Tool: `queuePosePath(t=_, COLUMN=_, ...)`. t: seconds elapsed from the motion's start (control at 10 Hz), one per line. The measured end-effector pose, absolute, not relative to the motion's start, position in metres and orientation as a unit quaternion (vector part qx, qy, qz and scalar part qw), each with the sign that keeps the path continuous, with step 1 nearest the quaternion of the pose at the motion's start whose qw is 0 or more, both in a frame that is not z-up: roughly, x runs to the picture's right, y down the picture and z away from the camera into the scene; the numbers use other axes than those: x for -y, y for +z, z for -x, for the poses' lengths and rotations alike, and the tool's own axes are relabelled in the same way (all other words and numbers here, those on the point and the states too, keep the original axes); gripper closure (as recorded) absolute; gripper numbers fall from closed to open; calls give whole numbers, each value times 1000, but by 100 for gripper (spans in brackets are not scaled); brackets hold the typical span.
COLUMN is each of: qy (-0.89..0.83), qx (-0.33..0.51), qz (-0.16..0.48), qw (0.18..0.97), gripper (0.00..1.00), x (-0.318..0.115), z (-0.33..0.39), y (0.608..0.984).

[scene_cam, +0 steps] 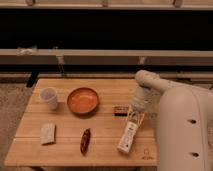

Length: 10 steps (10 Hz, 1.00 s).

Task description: Stand the bottle upright

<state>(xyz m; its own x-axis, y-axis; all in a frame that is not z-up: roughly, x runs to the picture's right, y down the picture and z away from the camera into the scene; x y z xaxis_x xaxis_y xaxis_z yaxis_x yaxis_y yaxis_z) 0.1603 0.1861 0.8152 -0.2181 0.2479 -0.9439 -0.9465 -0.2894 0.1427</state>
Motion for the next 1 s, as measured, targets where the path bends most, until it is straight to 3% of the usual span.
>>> queuePosePath(t=1.0, qy=694, qx=-379, qz=251, qw=558, gripper=100, x=-103, z=-112, y=780)
